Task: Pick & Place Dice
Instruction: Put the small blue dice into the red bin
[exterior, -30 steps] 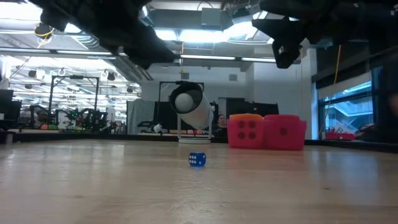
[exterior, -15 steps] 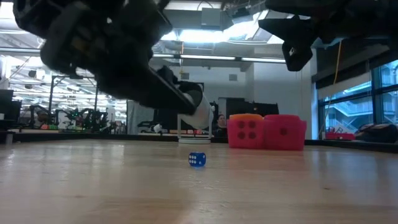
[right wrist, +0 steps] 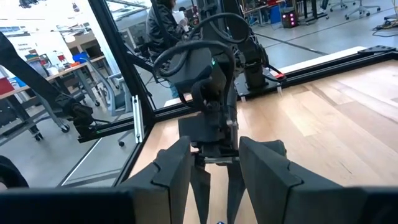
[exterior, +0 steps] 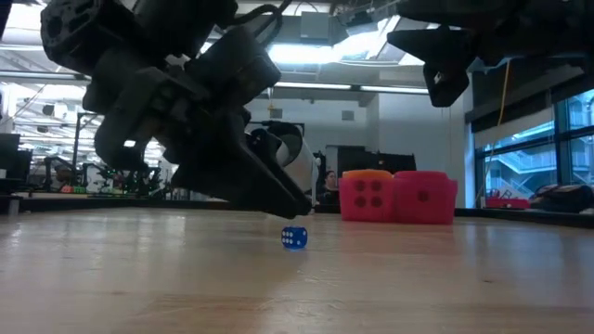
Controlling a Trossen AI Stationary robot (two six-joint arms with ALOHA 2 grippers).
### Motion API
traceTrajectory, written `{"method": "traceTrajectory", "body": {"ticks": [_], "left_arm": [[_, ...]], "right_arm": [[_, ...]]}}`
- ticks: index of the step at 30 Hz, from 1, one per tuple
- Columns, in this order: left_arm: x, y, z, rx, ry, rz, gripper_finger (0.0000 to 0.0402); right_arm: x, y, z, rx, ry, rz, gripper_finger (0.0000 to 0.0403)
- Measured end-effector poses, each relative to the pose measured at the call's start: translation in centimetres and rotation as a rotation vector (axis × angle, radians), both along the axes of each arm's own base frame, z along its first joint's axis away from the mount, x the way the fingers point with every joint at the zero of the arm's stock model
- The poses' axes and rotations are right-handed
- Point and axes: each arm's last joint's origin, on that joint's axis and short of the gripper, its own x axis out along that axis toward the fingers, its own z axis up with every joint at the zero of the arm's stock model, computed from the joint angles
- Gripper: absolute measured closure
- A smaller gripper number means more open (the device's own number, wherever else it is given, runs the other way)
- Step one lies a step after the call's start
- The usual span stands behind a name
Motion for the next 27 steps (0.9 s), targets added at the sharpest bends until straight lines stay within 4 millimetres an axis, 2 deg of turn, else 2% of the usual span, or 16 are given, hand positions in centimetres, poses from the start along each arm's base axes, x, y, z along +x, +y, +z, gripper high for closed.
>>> {"method": "traceTrajectory", "body": {"ticks": [27], "left_arm": [[-0.15,0.1,-0.31,0.014,0.033,0.007,0.0245]], "right_arm": [[0.0,0.0,-0.06,-0.035,0.003,0.001,0.0264]]}}
